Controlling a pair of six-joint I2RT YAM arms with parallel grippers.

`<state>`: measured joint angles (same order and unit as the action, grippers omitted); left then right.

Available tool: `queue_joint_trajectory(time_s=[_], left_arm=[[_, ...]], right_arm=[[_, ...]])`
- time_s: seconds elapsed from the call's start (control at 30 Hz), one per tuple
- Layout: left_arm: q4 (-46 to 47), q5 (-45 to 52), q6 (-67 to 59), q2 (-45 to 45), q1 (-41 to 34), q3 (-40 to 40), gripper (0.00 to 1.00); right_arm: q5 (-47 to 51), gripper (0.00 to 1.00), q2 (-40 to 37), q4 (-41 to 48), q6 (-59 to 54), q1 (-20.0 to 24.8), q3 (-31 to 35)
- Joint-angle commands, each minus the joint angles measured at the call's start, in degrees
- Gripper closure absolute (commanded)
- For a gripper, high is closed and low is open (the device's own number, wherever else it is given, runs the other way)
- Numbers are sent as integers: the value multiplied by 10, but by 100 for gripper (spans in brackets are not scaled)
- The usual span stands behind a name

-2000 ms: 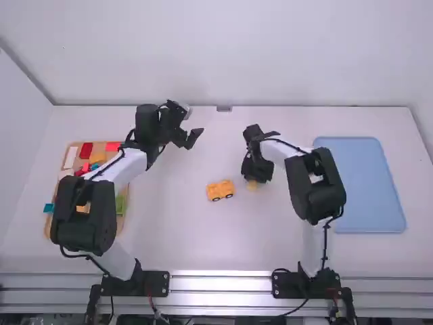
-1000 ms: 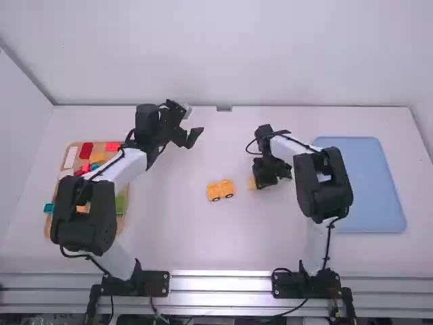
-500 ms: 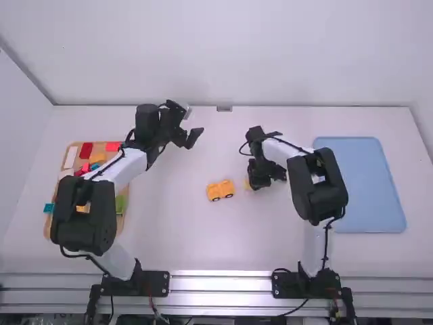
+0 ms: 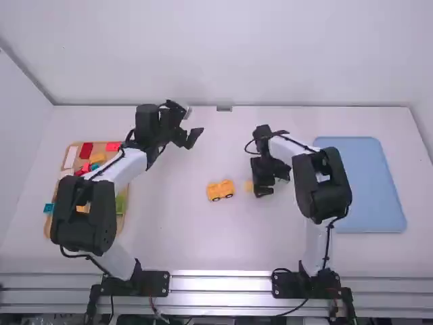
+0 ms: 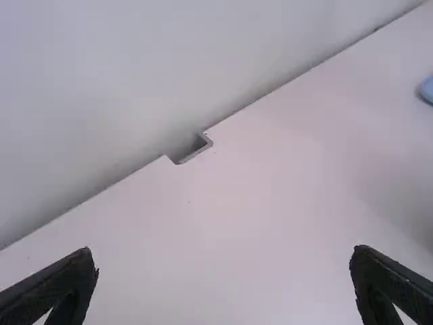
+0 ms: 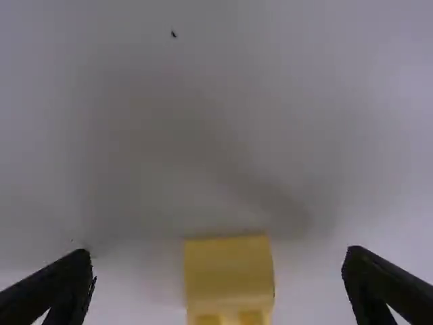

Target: Assemble lego blocks to make yellow taxi

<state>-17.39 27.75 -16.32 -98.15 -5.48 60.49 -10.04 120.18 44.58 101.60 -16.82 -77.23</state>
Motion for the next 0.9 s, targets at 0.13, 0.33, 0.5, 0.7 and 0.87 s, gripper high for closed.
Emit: queue_joint_trajectory(time_s=[0.13, 0.33, 0.5, 0.7, 0.87], left_arm=[[0, -2, 2, -3, -1, 13, 1], [0, -2, 2, -3, -1, 13, 1], [0, -2, 2, -3, -1, 13, 1], [0, -2, 2, -3, -1, 13, 1], [11, -4, 2, -3, -1, 13, 1]], right_arm=[[-35, 1, -19, 2, -12, 12, 3], [-58, 1, -19, -19, -34, 18, -5], [-18, 2, -25, 77, -42, 18, -79], [11, 2, -25, 214, -148, 13, -254], [21, 1, -25, 262, -311, 17, -390]])
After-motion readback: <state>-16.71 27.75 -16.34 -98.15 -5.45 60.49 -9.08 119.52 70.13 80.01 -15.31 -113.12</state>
